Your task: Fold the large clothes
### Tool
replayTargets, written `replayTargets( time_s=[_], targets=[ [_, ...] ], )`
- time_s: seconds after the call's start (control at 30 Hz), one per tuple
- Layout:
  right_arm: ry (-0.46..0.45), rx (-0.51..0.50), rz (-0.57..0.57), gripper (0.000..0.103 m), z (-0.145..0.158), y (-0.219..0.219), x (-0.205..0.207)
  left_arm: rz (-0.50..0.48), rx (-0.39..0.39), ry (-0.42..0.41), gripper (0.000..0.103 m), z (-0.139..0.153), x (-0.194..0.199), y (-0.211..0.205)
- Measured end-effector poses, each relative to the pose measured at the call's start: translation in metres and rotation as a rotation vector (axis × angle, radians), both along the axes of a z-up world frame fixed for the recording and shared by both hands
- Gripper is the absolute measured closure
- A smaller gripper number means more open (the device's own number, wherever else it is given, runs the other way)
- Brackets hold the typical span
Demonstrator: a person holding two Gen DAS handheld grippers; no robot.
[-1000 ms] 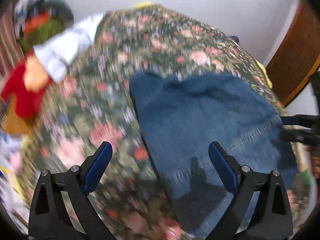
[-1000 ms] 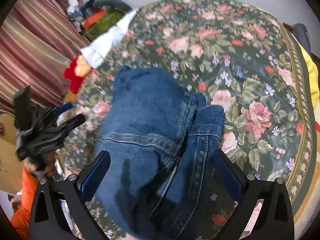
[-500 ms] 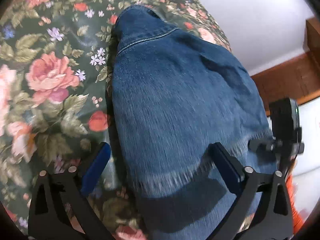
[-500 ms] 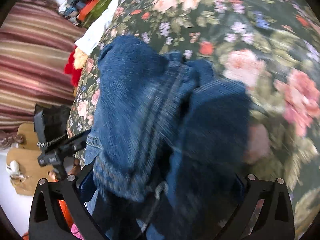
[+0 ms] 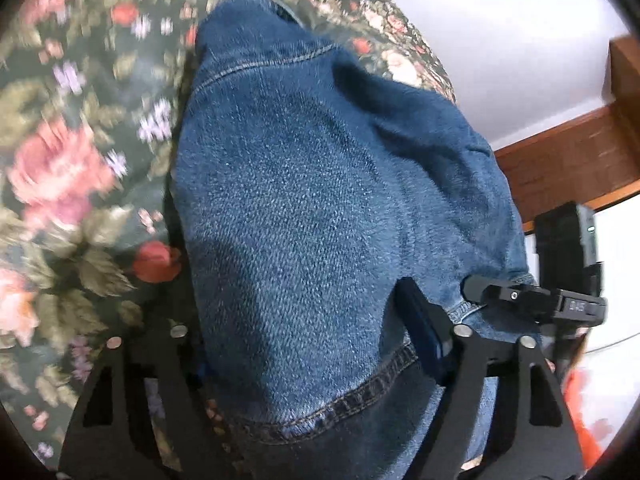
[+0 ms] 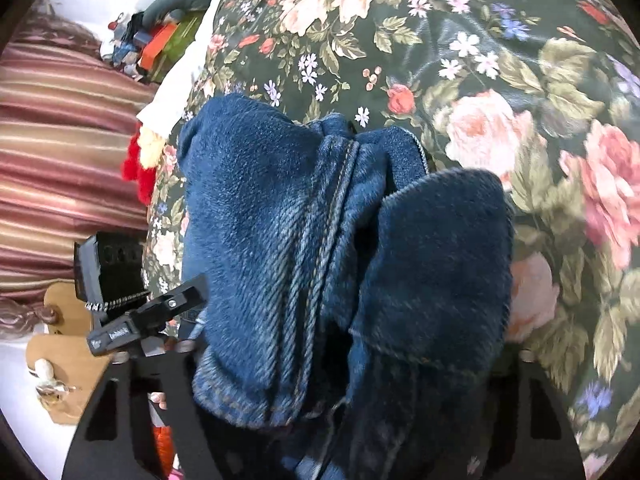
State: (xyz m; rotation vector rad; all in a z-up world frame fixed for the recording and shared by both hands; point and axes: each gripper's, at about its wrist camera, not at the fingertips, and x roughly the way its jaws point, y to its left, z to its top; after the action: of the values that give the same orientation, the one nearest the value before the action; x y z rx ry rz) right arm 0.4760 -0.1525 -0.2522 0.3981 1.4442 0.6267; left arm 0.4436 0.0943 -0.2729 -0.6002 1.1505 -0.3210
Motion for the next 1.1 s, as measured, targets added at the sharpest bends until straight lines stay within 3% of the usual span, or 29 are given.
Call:
replayTargets(
  time_s=[0.2,0.47,0.67,0.8,0.93,1.1],
  targets=[
    [-0.067,-0.019,0.025,0.051,0.035,0.011,-0.023,0.008,0.082,-0.088,0.035,0.05,-0.02,-0.004],
    [-0.184,0.035,0.063,0.054,0.101,0.043,-0.054,0.04,0.195,-0.261,0.036,0.142,-0.068,0.031],
    [-0.279,0.117,0.105,0.054,0.151,0.08,-0.074,0.091,0.282,-0.372,0.036,0.194,-0.118,0.07],
    [-0.274,0.17,0.133,0.054,0.16,0.105,-0.078,0.119,0.298,-0.363,0.036,0.197,-0.132,0.087],
    [-0.233,0.174,0.156,0.054,0.145,0.129,-0.076,0.14,0.31,-0.313,0.036,0.181,-0.137,0.102],
    [-0.123,0.151,0.174,0.054,0.089,0.152,-0.067,0.149,0.288,-0.183,0.036,0.12,-0.118,0.119]
  ],
)
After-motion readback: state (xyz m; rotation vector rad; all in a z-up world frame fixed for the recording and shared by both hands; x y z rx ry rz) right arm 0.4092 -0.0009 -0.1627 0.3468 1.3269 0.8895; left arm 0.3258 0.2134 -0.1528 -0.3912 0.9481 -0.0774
